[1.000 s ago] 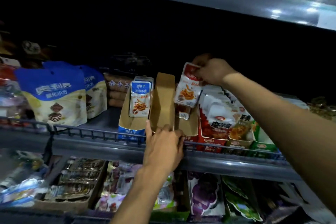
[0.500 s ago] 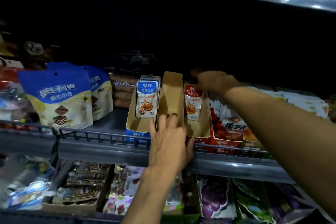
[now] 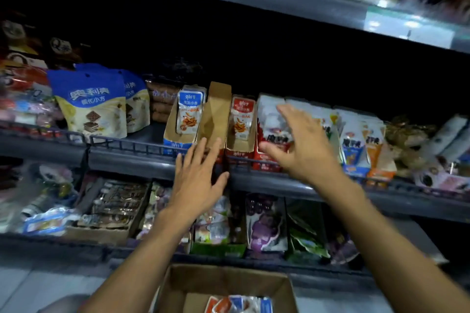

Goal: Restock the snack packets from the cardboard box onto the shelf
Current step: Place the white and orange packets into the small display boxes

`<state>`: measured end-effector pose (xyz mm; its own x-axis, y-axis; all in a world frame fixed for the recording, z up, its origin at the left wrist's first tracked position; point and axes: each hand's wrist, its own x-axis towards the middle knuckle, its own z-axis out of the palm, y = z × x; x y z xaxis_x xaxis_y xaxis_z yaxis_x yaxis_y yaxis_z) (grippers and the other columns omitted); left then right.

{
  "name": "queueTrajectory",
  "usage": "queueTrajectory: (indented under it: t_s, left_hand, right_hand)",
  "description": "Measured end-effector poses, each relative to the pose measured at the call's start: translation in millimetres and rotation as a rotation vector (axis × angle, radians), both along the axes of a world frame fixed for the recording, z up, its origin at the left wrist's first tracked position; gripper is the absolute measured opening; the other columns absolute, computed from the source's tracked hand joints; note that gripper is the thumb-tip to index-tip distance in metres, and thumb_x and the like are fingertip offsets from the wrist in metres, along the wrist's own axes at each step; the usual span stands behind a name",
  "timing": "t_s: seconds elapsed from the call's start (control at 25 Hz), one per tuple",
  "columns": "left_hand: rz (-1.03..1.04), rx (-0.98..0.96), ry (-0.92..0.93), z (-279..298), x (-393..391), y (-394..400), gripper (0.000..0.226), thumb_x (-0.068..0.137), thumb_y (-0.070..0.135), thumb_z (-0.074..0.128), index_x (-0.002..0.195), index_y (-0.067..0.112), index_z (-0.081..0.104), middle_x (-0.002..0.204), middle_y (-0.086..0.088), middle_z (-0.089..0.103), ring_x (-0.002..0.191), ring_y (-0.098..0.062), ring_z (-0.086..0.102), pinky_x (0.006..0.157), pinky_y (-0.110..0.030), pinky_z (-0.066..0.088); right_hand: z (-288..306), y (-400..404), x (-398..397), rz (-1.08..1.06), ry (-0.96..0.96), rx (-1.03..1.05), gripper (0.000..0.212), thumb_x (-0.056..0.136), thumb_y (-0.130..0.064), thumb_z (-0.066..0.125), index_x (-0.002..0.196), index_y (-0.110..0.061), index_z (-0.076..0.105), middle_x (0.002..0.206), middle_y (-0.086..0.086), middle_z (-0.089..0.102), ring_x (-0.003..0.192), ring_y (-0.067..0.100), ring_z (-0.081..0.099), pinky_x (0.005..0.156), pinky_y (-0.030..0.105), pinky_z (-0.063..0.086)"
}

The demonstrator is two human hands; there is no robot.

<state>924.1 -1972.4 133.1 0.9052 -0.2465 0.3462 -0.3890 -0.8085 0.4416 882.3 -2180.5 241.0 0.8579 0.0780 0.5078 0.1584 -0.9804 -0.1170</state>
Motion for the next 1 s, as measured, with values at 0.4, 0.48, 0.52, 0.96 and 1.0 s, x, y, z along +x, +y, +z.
queueTrajectory:
  t_s: [0.4, 0.48, 0.52, 0.96, 1.0]
  left_hand:
    - [0.012, 0.152, 0.706, -211.7, -114.1, 20.2, 0.050, 0.085, 0.037, 0.060, 0.133, 0.025, 0.053, 0.131, -0.008, 0.060, 0.120, -0.028, 0.055, 0.100, -0.037, 0.047]
    - [0.040, 0.196, 0.967, -257.5, -136.1, 25.2, 0.050, 0.080, 0.047, 0.059, 0.125, 0.024, 0.059, 0.124, -0.005, 0.067, 0.112, -0.024, 0.063, 0.094, -0.031, 0.051]
    - [0.073, 0.212, 1.021, -282.5, -141.2, 25.2, 0.059, 0.077, 0.056, 0.056, 0.126, 0.023, 0.060, 0.127, -0.004, 0.066, 0.114, -0.023, 0.062, 0.096, -0.029, 0.049]
    - [0.526, -0.233, 1.287, -438.5, -122.7, 11.9, 0.057, 0.090, 0.027, 0.062, 0.145, 0.020, 0.047, 0.146, -0.007, 0.052, 0.135, -0.026, 0.047, 0.114, -0.038, 0.034]
    - [0.562, -0.272, 1.269, -442.8, -121.9, 11.9, 0.057, 0.088, 0.023, 0.066, 0.142, 0.020, 0.050, 0.143, -0.006, 0.054, 0.133, -0.025, 0.049, 0.114, -0.038, 0.036]
  right_hand:
    - [-332.1, 13.8, -137.9, -0.276, 0.993, 0.572, 0.062, 0.085, -0.032, 0.070, 0.139, -0.012, 0.046, 0.137, 0.008, 0.055, 0.125, 0.025, 0.052, 0.101, 0.027, 0.041]
    - [-381.0, 11.6, -156.1, -0.300, 1.257, 0.667, 0.063, 0.083, -0.021, 0.072, 0.139, -0.012, 0.046, 0.137, 0.006, 0.052, 0.126, 0.028, 0.051, 0.100, 0.025, 0.041]
    - [-401.5, 11.8, -158.3, -0.308, 1.302, 0.654, 0.063, 0.082, -0.019, 0.073, 0.139, -0.012, 0.047, 0.137, 0.006, 0.052, 0.126, 0.028, 0.051, 0.101, 0.026, 0.041]
    - [-508.9, 74.7, -107.6, -0.501, 1.280, 0.982, 0.051, 0.076, -0.016, 0.078, 0.122, -0.014, 0.056, 0.115, 0.000, 0.064, 0.105, 0.014, 0.057, 0.085, 0.023, 0.042]
    - [-511.6, 80.7, -106.1, -0.532, 1.261, 1.044, 0.053, 0.076, -0.014, 0.078, 0.123, -0.013, 0.054, 0.116, -0.001, 0.063, 0.106, 0.013, 0.056, 0.084, 0.022, 0.040]
